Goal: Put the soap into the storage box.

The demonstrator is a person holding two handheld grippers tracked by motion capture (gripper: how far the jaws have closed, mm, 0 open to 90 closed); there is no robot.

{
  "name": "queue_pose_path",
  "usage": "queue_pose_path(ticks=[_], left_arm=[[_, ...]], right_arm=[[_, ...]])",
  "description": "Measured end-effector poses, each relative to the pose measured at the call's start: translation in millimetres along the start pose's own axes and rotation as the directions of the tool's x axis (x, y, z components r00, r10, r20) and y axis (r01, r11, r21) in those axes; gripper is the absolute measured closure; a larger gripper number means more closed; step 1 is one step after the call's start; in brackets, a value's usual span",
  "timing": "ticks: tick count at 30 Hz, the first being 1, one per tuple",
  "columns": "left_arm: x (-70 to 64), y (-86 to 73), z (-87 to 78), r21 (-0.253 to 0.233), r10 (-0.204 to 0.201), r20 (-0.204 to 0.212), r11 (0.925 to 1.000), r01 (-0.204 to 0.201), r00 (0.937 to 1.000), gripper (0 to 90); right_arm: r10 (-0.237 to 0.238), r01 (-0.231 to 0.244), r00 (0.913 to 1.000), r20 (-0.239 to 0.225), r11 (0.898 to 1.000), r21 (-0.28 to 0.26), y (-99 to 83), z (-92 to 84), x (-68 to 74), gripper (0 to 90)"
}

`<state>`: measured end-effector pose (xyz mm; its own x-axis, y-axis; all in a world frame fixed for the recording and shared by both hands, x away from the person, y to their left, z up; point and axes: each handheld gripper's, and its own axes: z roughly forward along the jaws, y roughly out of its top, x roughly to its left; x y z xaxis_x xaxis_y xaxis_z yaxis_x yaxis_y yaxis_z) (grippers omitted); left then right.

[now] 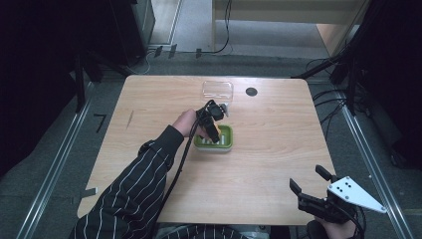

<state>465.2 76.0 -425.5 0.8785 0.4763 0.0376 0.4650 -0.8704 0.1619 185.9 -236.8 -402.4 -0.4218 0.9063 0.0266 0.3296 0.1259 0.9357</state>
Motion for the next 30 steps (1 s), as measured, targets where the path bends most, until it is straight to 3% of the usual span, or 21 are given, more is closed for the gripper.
queue_pose_path(ticks=[26,30], left_arm=[[0.0,1.7,14.7,0.033,-0.063,0.003,0.9975,0.062,0.998,25.6],[0.9,0.3,12.7,0.027,-0.071,0.005,0.9971,0.071,0.9975,21.3]], right_arm=[[0.0,0.0,1.0,-0.004,1.0,-0.001,0.3,0.4,-0.3,13.5],[0.003,-0.003,1.0,-0.003,1.0,-0.002,0.4,0.5,-0.3,13.5]])
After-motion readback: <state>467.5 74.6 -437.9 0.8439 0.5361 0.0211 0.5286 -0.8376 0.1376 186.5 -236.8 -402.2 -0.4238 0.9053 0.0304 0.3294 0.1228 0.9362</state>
